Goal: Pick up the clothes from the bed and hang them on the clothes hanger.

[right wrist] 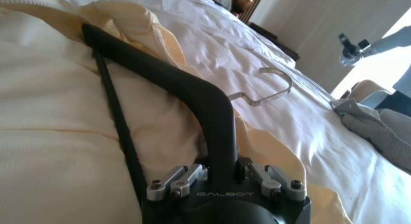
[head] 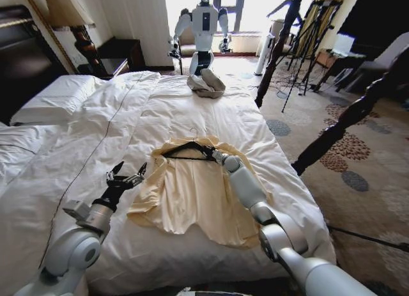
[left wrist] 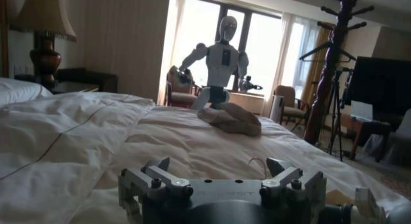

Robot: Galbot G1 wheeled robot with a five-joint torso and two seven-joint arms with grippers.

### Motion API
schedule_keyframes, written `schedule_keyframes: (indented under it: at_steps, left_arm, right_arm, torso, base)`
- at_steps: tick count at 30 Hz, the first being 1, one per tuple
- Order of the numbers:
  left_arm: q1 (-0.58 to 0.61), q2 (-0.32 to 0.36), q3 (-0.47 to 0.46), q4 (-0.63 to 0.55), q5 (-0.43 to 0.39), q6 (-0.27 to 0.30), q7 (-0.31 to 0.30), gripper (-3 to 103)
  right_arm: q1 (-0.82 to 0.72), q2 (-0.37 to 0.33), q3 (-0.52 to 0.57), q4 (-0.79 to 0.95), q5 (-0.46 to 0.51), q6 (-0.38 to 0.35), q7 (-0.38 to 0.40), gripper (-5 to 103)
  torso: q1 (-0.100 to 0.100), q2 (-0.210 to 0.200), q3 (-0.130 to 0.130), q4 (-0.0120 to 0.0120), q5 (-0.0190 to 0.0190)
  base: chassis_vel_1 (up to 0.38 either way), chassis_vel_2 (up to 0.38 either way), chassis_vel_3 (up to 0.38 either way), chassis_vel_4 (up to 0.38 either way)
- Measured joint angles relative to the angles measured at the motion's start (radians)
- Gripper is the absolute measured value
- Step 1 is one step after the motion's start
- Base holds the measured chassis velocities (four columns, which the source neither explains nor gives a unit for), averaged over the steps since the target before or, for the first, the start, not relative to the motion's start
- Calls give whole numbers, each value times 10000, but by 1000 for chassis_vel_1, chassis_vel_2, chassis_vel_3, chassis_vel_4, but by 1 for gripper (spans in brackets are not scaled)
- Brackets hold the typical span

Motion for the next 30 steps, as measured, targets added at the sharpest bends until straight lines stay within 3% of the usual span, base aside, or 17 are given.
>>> schedule_keyframes:
  at_steps: [5,11,16,21,24,30]
  left_arm:
    - [15,-19,-1,5,10,-7,7,100]
    - [-9,38,15,27,14,-8,8,100]
    - [23,52,-13,14,14,-8,6,100]
    - [91,-8,-24,-28,20,-9,4,100]
    - [91,21,-25,-70,20,-7,-4,100]
    - [105,120,-32,-180,14,16,-26,100]
  right_arm:
    - [-6,57,-4,-87,311,242,49,16]
    - [-14,180,-1,-31,427,294,-692,20]
    - [-20,225,-4,84,326,355,-995,34]
    - [-21,466,-12,411,374,358,-1381,55]
    - [-26,712,-12,603,623,375,-1746,61]
    - [-38,1355,-12,1107,1653,392,-2491,88]
  torso:
    - [2,0,0,1,2]
    - [3,-1,1,-2,3]
    - [3,-1,2,-1,3]
    - [3,-2,2,1,3]
    - [2,-2,2,-1,3]
    - [3,-2,2,-2,4]
  base:
    - [0,0,0,0]
    - [0,0,0,0]
    - [0,0,0,0]
    - [0,0,0,0]
    - [0,0,0,0]
    - [0,0,0,0]
